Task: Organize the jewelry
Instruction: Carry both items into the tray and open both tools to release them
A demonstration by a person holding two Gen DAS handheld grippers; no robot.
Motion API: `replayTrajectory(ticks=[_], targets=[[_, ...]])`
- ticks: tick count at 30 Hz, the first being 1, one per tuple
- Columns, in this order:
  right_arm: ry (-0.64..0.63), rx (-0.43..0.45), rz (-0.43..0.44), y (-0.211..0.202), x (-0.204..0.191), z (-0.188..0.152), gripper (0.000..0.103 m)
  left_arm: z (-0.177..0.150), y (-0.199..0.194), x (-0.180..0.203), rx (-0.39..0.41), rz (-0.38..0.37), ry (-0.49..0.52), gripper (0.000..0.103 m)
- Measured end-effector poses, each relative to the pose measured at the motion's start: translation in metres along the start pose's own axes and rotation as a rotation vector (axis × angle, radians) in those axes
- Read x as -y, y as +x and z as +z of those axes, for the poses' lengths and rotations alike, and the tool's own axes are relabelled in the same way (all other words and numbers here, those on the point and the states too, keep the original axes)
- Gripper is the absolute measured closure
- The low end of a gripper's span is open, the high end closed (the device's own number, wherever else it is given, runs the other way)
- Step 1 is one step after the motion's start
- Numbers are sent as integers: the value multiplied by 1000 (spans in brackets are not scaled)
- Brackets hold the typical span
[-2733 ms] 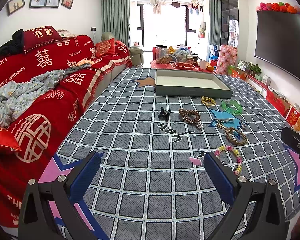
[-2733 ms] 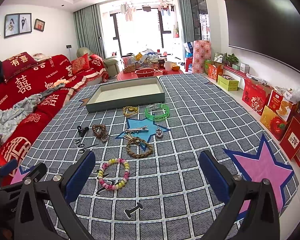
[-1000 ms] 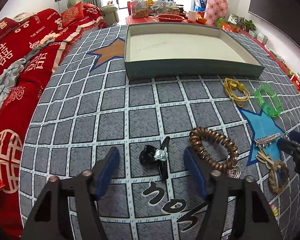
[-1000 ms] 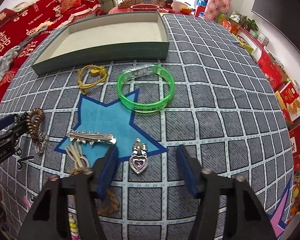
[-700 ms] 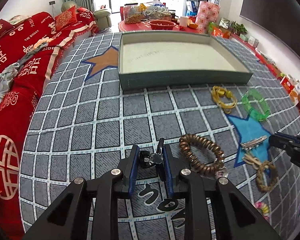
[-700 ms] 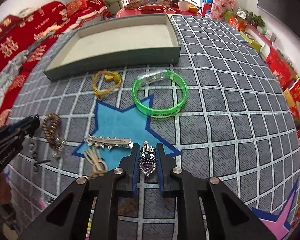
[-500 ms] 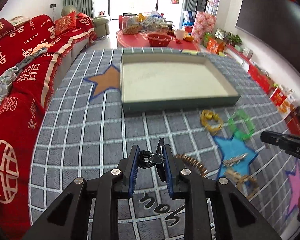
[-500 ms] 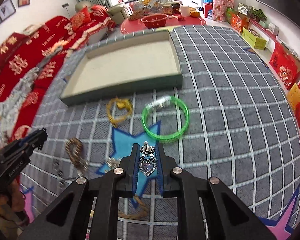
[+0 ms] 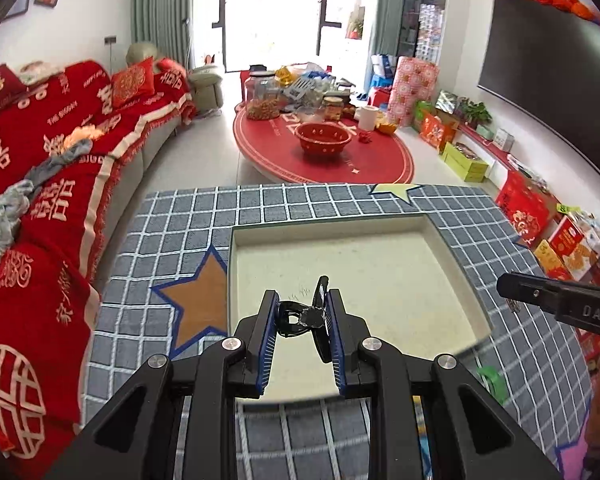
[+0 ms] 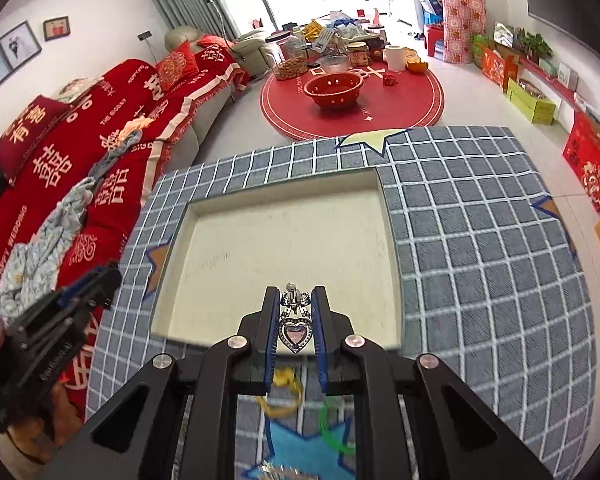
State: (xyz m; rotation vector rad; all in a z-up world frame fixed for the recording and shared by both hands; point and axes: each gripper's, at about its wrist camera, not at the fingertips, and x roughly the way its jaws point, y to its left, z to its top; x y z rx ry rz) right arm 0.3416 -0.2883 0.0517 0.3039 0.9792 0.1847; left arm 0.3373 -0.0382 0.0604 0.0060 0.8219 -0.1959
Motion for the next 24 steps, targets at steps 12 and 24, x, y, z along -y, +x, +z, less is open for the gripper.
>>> replayTrajectory(ticks=[12, 24], targets=[[58, -76, -61, 111, 26, 21, 86, -6, 116, 2, -120, 111, 20, 66], [-20, -94, -143, 136, 21, 7, 85, -16, 132, 13, -146, 200, 90, 65]])
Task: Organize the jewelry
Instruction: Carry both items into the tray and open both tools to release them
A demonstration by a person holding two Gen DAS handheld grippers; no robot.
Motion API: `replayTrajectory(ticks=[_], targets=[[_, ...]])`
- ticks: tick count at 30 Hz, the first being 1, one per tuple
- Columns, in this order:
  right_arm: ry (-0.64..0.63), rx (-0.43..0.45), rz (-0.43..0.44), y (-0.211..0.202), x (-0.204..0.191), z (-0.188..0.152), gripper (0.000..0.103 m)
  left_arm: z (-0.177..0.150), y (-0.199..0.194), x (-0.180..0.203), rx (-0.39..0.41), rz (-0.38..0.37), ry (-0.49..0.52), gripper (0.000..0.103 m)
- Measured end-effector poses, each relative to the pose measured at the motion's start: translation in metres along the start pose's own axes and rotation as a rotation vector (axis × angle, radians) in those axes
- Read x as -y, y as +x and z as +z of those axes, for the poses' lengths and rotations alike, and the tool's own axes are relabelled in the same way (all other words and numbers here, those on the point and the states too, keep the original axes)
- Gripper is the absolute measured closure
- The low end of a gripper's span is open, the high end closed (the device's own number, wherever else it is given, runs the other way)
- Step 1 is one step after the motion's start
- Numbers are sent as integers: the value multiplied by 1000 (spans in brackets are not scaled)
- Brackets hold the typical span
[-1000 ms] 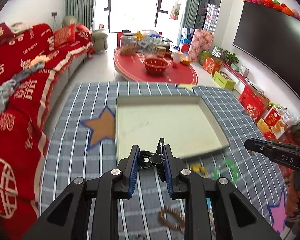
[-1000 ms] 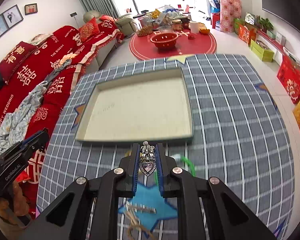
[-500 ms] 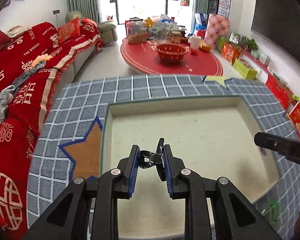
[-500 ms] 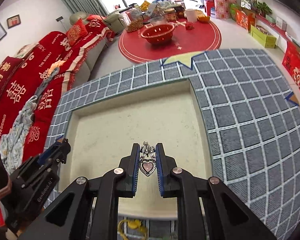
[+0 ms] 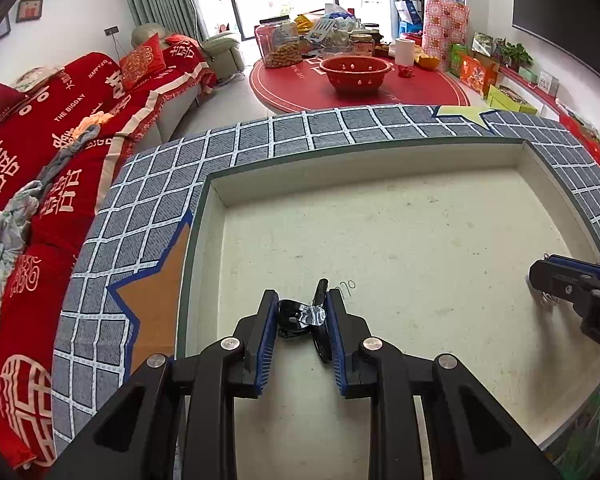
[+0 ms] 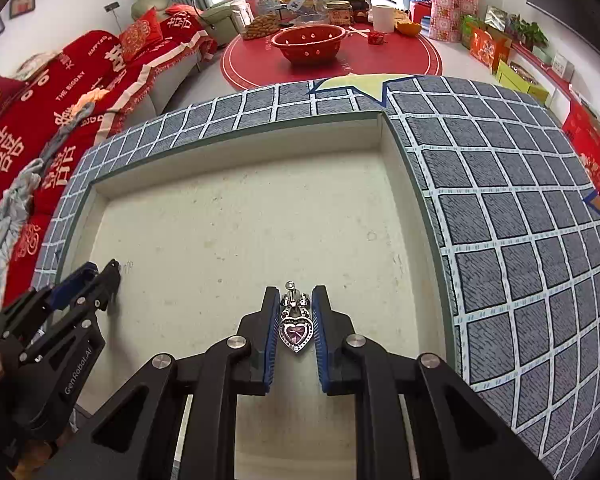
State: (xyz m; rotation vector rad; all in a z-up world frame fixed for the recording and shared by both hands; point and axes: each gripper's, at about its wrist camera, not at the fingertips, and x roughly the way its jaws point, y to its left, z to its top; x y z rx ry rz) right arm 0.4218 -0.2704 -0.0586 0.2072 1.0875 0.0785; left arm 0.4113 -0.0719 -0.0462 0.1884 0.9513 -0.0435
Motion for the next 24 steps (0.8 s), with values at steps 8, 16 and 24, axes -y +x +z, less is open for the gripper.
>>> replayTrajectory(ticks=[8, 16, 24], targets=[[43, 11, 43, -12, 5, 2, 50, 3, -19, -7, 32, -29, -39, 65], [129, 65, 145, -45, 11, -1, 48, 2, -54, -7, 138, 18, -35, 0], [147, 104, 178, -82, 11, -18, 25, -10, -101, -17, 172, -39, -26, 0]])
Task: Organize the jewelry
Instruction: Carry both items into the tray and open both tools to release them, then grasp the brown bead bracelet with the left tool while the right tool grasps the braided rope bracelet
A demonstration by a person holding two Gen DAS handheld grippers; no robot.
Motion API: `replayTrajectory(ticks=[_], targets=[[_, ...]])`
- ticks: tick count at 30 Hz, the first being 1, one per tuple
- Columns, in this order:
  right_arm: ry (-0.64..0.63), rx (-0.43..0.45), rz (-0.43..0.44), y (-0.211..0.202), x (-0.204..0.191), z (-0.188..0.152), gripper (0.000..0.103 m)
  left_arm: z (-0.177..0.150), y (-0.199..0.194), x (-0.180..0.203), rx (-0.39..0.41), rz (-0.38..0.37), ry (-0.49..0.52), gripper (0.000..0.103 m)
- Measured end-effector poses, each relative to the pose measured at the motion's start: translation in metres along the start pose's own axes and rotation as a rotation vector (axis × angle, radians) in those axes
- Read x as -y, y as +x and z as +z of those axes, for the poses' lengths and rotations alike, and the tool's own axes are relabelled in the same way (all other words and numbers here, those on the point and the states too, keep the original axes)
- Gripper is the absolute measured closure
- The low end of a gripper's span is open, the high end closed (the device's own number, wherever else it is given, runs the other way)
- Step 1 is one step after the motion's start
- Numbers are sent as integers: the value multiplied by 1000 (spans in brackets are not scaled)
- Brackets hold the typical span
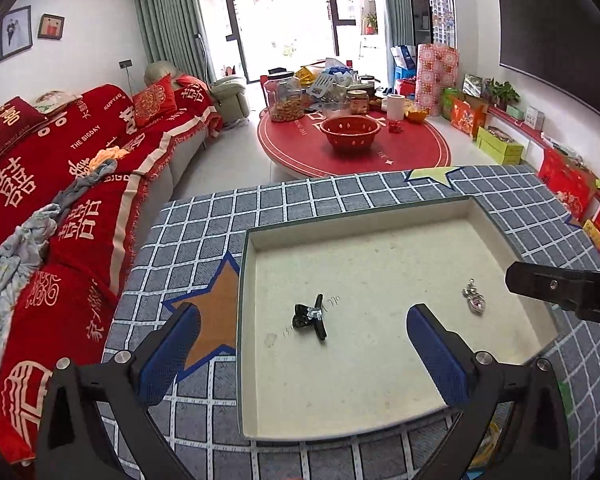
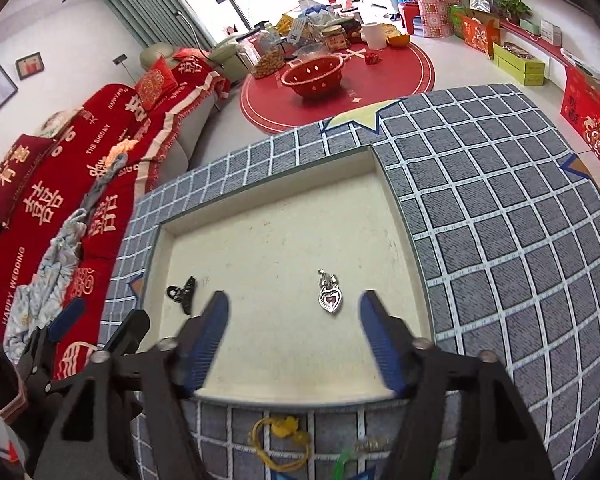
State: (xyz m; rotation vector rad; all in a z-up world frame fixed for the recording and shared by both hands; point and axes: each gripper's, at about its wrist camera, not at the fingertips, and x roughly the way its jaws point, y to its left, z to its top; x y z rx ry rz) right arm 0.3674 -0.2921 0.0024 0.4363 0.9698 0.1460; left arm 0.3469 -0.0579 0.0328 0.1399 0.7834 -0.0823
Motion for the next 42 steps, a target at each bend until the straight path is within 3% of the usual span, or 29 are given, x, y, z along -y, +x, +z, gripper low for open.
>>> replayTrajectory(ticks=[6, 8, 15, 23, 30, 37, 42], targets=[[-1, 81, 46, -53, -3, -22, 13, -27, -43, -16, 9, -56, -28, 0], [-3, 113, 69, -72, -4, -30, 0, -40, -61, -23, 27, -65, -42, 0], [4, 225, 91, -137, 1, -64, 0, -91, -109, -40, 60, -78, -85, 0], [-9, 152, 88, -165, 1, -112, 0, -148, -119, -38, -18, -116, -107, 0], [-56, 60, -9, -149, 7, -167, 0, -184, -112, -32, -97, -98, -104, 0], [-62, -20, -134, -123, 25, -208, 0, -187, -91, -33, -178, -87, -130, 0], [-88, -40, -202, -115, 29, -221, 0, -178, -75, -25, -194, -88, -130, 0]])
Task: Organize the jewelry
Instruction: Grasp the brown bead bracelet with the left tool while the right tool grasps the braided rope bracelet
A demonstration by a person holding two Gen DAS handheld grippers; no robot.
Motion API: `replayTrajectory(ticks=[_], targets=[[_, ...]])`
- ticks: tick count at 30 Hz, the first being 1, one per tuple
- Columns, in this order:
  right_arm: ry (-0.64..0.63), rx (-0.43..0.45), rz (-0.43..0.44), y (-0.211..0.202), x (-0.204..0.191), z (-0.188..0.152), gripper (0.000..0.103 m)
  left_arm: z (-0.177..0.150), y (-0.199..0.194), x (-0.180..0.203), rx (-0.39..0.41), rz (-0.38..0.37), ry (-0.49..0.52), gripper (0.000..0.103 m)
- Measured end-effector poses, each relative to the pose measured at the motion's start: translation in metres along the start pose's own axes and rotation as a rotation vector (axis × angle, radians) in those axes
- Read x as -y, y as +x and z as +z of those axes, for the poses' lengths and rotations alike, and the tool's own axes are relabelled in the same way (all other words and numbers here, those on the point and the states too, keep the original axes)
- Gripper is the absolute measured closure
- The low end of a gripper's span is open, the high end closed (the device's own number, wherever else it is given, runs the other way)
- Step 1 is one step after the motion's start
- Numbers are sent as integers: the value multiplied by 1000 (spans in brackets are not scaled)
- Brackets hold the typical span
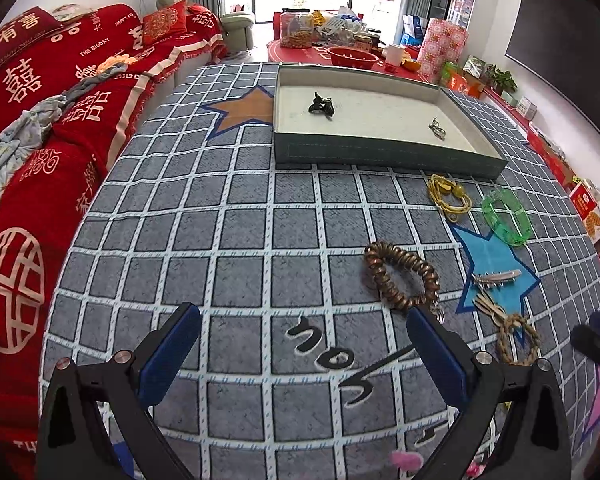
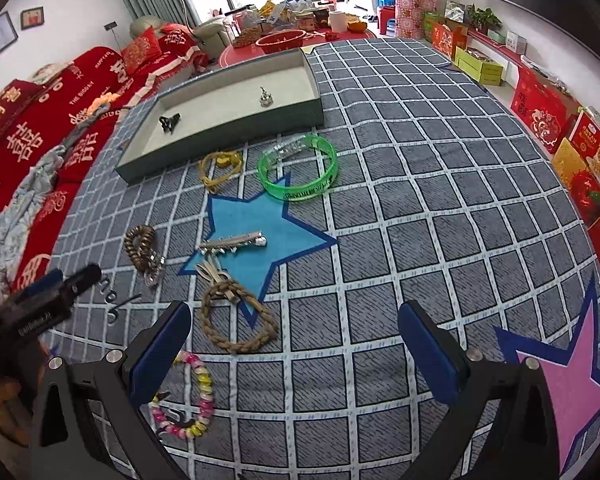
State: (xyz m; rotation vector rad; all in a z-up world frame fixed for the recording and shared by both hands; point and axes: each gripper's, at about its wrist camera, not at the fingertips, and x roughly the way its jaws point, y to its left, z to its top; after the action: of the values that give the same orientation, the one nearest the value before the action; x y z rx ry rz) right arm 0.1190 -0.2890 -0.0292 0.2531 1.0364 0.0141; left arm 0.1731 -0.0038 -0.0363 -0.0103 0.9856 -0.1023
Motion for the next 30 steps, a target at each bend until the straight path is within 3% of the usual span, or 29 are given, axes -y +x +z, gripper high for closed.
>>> replayTrajectory(ticks=[20, 24, 30], targets=[[-154, -54, -152, 37, -23, -9, 1, 17, 36, 15, -54, 52, 17, 0], [-172, -64, -152, 43, -28, -11, 4, 18, 41, 15, -63, 68, 28, 0], [-196, -57, -133, 42, -34, -14, 18, 16, 44, 17, -64, 62, 42, 0]])
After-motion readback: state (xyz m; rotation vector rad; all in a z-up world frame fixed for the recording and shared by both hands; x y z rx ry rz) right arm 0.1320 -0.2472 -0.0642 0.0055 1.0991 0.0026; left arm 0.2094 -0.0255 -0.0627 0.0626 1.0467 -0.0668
